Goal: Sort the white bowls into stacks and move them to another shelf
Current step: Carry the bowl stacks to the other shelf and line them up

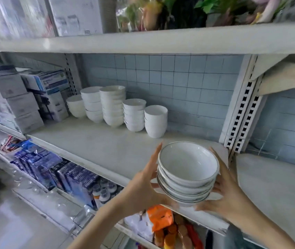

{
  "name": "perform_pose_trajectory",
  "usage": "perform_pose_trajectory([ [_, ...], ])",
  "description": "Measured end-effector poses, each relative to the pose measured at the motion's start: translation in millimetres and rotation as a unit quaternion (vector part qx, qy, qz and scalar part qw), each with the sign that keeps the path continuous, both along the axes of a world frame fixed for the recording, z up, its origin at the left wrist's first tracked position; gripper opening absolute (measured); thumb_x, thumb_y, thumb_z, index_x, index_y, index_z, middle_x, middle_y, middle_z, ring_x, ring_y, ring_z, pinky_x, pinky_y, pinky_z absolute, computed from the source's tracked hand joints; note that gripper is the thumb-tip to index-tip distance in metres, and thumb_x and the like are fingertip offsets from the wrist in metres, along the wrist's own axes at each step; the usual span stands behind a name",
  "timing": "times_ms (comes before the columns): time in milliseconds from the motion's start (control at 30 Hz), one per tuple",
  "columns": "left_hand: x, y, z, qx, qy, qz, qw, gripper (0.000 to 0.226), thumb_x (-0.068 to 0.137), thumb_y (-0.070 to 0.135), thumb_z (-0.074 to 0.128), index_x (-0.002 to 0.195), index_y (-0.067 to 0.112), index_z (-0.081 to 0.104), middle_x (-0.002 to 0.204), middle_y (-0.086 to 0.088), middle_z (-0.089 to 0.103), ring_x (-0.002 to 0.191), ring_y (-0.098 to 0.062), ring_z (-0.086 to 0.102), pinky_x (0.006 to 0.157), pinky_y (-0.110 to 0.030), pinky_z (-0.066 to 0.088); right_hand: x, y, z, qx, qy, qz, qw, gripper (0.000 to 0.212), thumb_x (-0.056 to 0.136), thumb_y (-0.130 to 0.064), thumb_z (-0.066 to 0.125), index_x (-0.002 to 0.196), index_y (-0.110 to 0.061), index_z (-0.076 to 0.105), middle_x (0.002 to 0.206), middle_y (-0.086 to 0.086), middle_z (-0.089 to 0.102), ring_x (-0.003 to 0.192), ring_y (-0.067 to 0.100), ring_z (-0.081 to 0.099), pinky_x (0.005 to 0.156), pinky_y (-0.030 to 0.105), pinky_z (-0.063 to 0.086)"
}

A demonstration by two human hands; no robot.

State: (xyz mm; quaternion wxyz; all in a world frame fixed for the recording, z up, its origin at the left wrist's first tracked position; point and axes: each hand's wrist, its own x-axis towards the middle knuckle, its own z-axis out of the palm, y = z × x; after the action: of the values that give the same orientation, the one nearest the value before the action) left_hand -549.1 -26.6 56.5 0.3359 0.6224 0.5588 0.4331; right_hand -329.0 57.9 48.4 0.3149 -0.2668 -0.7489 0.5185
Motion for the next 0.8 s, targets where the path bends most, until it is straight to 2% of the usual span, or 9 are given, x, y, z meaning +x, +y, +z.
perform_pose_trajectory([
  [167,-33,39,-10,-0.019,0.016,-0.033,0.999,0.126,0.066,0.006,0.084,0.134,0.054,-0.011,0.123,0.035,0.042,0.117,0.011,0.049,0.093,-0.015,0.047,-32,30,-14,-0.026,-0.006,-0.019,0.999,0.128,0.031,-0.041,0.094,0.125,-0.074,0.014,0.116,-0.043,0.05,0.107,-0.007,0.056,0.078,0.021,0.054],
  [300,-59,81,-22,-0.028,0.041,-0.07,0.996,0.128,0.063,0.008,0.086,0.134,0.054,-0.011,0.125,0.031,0.042,0.117,0.003,0.052,0.098,-0.027,0.049,-53,52,-27,-0.064,-0.006,-0.037,0.997,0.134,0.03,-0.037,0.095,0.132,-0.062,0.011,0.116,-0.04,0.052,0.108,-0.004,0.057,0.074,0.024,0.055],
  [333,-64,91,-26,-0.038,0.044,-0.077,0.995,0.129,0.063,0.009,0.087,0.134,0.056,-0.011,0.124,0.03,0.043,0.114,0.002,0.054,0.098,-0.03,0.049,-57,56,-31,-0.073,-0.01,-0.048,0.996,0.133,0.032,-0.032,0.095,0.131,-0.062,0.011,0.117,-0.038,0.052,0.107,-0.005,0.057,0.073,0.024,0.055],
  [400,-73,109,-33,-0.054,0.046,-0.088,0.994,0.13,0.062,0.01,0.088,0.136,0.055,-0.009,0.125,0.028,0.046,0.111,0.0,0.056,0.097,-0.033,0.051,-67,65,-37,-0.07,-0.018,-0.068,0.995,0.13,0.041,-0.01,0.093,0.131,-0.06,0.014,0.121,-0.029,0.054,0.103,-0.005,0.059,0.069,0.026,0.056],
  [467,-81,124,-40,-0.071,0.044,-0.101,0.991,0.13,0.061,0.01,0.088,0.142,0.048,-0.006,0.129,0.019,0.05,0.114,-0.003,0.055,0.097,-0.032,0.05,-77,74,-44,-0.075,-0.029,-0.081,0.993,0.125,0.053,0.012,0.083,0.133,-0.055,0.015,0.122,-0.02,0.052,0.095,-0.005,0.062,0.063,0.029,0.056],
  [500,-84,131,-43,-0.078,0.043,-0.108,0.99,0.13,0.062,0.01,0.088,0.144,0.045,-0.005,0.13,0.015,0.052,0.115,-0.005,0.055,0.097,-0.031,0.05,-81,78,-48,-0.081,-0.032,-0.089,0.992,0.123,0.056,0.016,0.08,0.134,-0.054,0.015,0.119,-0.021,0.054,0.092,-0.005,0.062,0.062,0.03,0.056],
  [600,-95,150,-50,-0.094,0.037,-0.135,0.986,0.129,0.062,0.011,0.088,0.144,0.046,-0.005,0.136,0.011,0.048,0.121,-0.009,0.052,0.099,-0.032,0.048,-89,89,-58,-0.076,-0.053,-0.106,0.99,0.122,0.058,0.014,0.081,0.133,-0.055,0.013,0.11,-0.032,0.057,0.096,-0.006,0.06,0.068,0.03,0.057],
  [700,-106,170,-54,-0.094,0.05,-0.152,0.983,0.128,0.062,0.015,0.088,0.143,0.051,-0.006,0.136,0.012,0.049,0.121,-0.01,0.052,0.101,-0.035,0.047,-98,97,-55,-0.069,-0.057,-0.122,0.988,0.123,0.059,0.01,0.083,0.132,-0.056,0.01,0.12,-0.025,0.052,0.1,-0.005,0.059,0.071,0.026,0.056],
  [800,-115,187,-56,-0.085,0.061,-0.169,0.98,0.123,0.064,0.014,0.087,0.134,0.061,-0.003,0.135,0.012,0.049,0.121,-0.012,0.052,0.101,-0.036,0.047,-110,106,-54,-0.065,-0.063,-0.14,0.986,0.123,0.057,0.007,0.084,0.136,-0.049,0.008,0.127,-0.022,0.047,0.104,-0.011,0.055,0.075,0.018,0.052],
])
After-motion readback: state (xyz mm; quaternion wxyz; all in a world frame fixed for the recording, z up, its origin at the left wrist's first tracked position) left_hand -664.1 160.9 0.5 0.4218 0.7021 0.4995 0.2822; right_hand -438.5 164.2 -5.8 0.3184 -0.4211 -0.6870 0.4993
